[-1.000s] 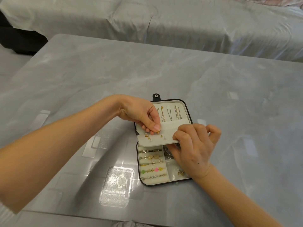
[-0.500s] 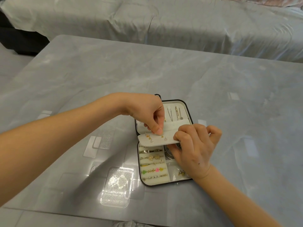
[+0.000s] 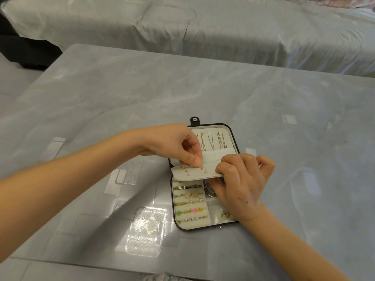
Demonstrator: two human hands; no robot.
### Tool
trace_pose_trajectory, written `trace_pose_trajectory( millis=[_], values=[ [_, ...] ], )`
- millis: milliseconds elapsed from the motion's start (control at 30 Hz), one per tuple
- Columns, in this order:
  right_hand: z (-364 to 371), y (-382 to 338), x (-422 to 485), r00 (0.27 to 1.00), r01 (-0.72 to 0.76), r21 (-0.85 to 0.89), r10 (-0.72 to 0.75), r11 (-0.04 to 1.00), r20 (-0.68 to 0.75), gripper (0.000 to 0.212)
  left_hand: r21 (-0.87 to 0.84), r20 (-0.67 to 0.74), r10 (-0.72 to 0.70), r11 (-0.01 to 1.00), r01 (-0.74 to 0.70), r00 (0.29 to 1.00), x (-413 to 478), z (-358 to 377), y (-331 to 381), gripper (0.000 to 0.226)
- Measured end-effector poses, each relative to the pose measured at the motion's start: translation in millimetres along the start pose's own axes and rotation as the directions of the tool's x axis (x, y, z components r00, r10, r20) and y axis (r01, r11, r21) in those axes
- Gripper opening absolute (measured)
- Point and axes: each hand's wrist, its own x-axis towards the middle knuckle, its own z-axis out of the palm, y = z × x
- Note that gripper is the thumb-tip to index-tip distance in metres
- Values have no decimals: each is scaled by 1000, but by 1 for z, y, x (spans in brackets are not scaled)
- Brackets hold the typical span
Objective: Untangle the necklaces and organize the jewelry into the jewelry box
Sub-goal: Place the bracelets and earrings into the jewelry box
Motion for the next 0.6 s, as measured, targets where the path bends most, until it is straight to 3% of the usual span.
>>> trace_pose_trajectory(
  millis=[167,367,600],
  values=[
    [0,-1,1,1000,-2,21,2,1000,-3,25,-56,-15,13,998,-14,1000,-4,4,-3,7],
    [-1,-1,1,1000,3,22,-3,1000,10,23,276,-37,55,960,-42,998,-4,8,4,12],
    [-1,1,-2,999,28,2,-28,1000,19,25,404,9,67,913,-64,998,0,15,2,8]
  ],
)
